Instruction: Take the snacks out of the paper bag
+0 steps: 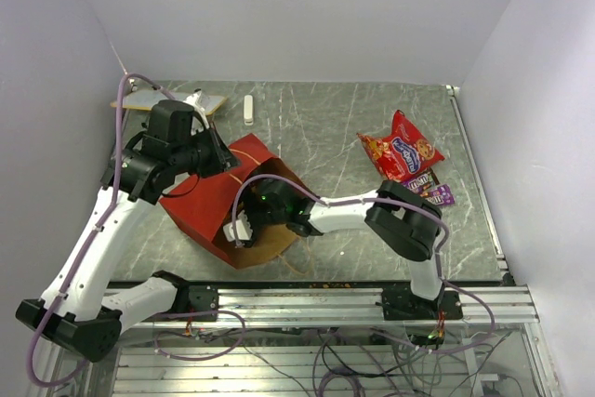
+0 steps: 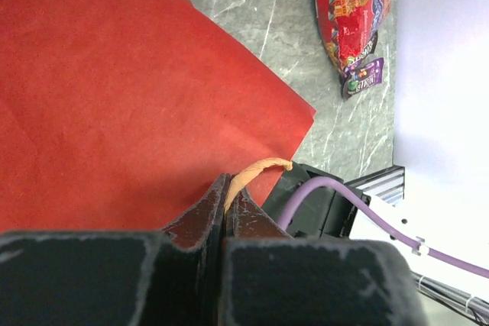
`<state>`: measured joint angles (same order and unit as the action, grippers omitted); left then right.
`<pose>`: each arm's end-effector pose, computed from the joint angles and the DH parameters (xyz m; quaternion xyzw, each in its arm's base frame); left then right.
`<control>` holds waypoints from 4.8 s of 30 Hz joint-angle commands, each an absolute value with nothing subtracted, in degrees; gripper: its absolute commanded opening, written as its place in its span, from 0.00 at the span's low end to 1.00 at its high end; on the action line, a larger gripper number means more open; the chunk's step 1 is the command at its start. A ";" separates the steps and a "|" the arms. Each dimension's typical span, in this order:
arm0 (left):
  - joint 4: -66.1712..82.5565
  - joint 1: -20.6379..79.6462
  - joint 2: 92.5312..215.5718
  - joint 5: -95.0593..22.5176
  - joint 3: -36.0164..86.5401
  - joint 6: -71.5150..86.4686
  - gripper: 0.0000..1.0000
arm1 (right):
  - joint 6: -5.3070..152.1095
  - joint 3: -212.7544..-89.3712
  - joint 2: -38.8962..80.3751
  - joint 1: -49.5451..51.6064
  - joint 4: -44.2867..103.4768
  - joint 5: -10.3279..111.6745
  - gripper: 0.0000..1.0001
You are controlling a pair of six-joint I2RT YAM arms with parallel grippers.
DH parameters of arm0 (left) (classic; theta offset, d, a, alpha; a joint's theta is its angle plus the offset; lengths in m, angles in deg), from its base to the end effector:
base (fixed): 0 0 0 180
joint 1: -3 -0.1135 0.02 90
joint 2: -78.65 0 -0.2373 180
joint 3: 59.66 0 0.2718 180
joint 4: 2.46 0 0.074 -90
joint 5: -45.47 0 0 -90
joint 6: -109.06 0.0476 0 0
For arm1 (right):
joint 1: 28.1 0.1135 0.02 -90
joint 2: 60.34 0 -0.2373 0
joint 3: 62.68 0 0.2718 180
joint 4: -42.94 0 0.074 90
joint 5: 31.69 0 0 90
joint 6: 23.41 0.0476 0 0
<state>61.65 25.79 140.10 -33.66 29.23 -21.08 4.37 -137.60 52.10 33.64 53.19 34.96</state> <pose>0.2221 -0.1030 0.3751 -0.0922 0.8859 -0.3054 0.3369 0.1873 0.3884 0.1134 -0.7877 0.2999 0.1707 0.5104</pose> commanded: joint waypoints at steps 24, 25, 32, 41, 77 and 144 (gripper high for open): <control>64.43 25.41 137.43 -29.76 26.66 -17.07 0.07 | 0.67 -139.19 54.06 34.45 56.05 44.46 0.16; 64.38 25.42 137.44 -29.72 26.58 -17.00 0.07 | 0.86 -138.77 53.02 34.56 55.69 45.04 0.14; 62.04 25.42 136.92 -27.83 25.42 -16.98 0.07 | 3.58 -134.48 44.96 35.26 51.73 49.30 0.08; 60.10 25.42 137.77 -25.82 24.99 -16.56 0.07 | 7.52 -125.63 28.75 37.75 39.49 57.92 0.05; 61.32 25.38 139.80 -30.77 27.62 -16.15 0.07 | 107.48 -124.52 3.00 -12.02 19.98 74.59 0.00; 60.15 25.46 139.28 -23.66 26.30 -15.90 0.07 | 110.85 -107.42 -5.61 -5.42 16.28 54.05 0.65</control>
<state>62.17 25.70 139.31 -24.72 26.48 -15.49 112.10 -106.48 -5.12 -11.69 12.78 52.42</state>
